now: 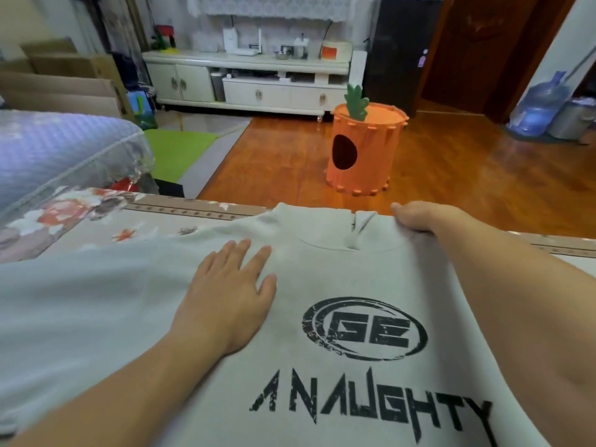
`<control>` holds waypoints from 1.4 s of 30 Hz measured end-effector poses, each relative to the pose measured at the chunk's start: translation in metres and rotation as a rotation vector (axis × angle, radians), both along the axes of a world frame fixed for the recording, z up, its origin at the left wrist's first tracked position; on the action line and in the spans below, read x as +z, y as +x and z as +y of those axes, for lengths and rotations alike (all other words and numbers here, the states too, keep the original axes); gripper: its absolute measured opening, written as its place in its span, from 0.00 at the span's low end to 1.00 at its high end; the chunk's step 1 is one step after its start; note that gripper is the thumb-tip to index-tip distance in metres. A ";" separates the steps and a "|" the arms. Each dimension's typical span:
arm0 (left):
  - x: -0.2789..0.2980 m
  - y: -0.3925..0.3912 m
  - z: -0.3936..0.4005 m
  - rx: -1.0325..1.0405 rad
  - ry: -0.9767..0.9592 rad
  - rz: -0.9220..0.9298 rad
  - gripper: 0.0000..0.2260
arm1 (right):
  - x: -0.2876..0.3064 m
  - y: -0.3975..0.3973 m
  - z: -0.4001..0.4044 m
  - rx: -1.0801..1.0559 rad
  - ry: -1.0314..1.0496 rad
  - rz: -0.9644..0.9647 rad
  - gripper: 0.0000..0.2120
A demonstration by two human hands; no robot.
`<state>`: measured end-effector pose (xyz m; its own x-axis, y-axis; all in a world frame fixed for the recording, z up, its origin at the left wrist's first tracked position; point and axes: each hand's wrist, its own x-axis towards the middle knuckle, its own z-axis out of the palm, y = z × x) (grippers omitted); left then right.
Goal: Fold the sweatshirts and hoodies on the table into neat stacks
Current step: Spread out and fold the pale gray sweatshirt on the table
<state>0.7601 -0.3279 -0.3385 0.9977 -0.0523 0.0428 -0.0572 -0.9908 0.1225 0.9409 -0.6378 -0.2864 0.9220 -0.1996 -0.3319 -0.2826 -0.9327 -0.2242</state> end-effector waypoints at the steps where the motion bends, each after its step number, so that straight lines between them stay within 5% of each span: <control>1: 0.000 0.000 0.000 0.006 -0.003 0.001 0.33 | 0.000 0.003 0.002 -0.003 0.035 0.044 0.29; 6: -0.002 0.000 0.000 0.020 0.022 0.021 0.34 | 0.002 0.017 0.006 0.028 0.081 -0.042 0.16; 12: -0.001 0.001 0.001 0.021 0.031 0.050 0.35 | 0.021 0.016 0.014 -0.146 0.462 -0.613 0.12; 17: 0.001 0.000 0.001 0.022 0.022 0.064 0.31 | 0.065 -0.089 0.002 0.186 0.675 -1.097 0.12; 20: 0.002 0.001 0.002 0.016 -0.005 0.062 0.32 | 0.026 -0.149 -0.029 0.323 0.510 -0.851 0.20; 23: 0.003 0.003 0.009 0.020 -0.170 -0.073 0.32 | -0.002 -0.165 -0.065 0.079 0.383 -0.466 0.25; 27: 0.005 0.001 0.010 0.013 -0.251 -0.147 0.31 | 0.035 -0.150 -0.078 -0.257 0.227 -0.732 0.14; 30: 0.007 -0.001 0.004 -0.011 -0.137 -0.115 0.29 | 0.063 -0.123 -0.038 -0.045 0.111 -0.865 0.09; 33: 0.009 -0.001 0.003 0.005 -0.114 -0.123 0.27 | 0.054 -0.091 0.015 0.187 0.060 -0.625 0.10; 37: 0.004 0.000 0.006 0.006 -0.107 -0.128 0.30 | 0.033 -0.072 0.040 -0.171 0.222 -0.218 0.32; 42: 0.002 0.002 0.006 0.011 -0.093 -0.121 0.29 | 0.031 -0.072 0.034 -0.349 0.123 -0.258 0.52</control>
